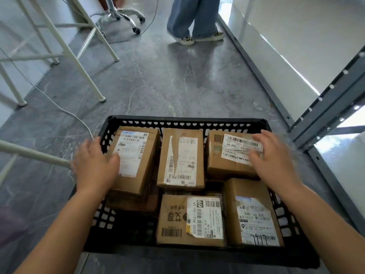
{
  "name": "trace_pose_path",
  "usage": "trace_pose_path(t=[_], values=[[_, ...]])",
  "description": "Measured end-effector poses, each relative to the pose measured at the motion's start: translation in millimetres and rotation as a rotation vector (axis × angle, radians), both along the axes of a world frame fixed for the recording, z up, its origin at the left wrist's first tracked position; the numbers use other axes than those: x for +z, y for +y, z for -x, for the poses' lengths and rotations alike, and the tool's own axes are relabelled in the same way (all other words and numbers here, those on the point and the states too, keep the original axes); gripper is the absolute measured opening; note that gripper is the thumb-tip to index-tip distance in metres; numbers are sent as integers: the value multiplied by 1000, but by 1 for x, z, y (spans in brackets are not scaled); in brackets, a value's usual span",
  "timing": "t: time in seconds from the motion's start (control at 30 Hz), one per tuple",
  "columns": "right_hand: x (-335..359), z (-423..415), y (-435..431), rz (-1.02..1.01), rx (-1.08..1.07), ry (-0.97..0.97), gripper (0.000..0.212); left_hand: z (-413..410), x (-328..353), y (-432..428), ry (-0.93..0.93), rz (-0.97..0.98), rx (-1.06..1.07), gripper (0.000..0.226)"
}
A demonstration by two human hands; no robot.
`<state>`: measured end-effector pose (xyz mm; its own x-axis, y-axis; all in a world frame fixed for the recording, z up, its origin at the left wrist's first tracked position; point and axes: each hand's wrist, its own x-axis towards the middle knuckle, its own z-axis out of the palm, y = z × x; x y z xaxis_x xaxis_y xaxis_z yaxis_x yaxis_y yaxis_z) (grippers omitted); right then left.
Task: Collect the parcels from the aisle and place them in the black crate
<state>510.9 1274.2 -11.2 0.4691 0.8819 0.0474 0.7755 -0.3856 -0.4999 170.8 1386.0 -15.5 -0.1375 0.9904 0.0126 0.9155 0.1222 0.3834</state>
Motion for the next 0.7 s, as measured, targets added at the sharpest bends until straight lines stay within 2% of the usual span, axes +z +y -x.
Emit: trace_pose_path(t=[0.07,0.13,0.3,0.5,0.63,0.7], values=[[-9,-6,1,129,7,-120,51,4,-6,0,59,115,71,72],[-12,-7,6,198,13,-141,55,1,-7,-2,82,111,81,78],[-13,-14,26,130,-29,-119,53,-16,-6,-4,113,95,112,91],[-11,-19,37,216,-13,-240,52,-27,0,-1,84,147,124,95],[12,-8,37,265,13,-201,55,-25,18,3,-102,258,160,91],[40,2,40,260,46,-10,53,-28,45,6,-350,311,170,85]])
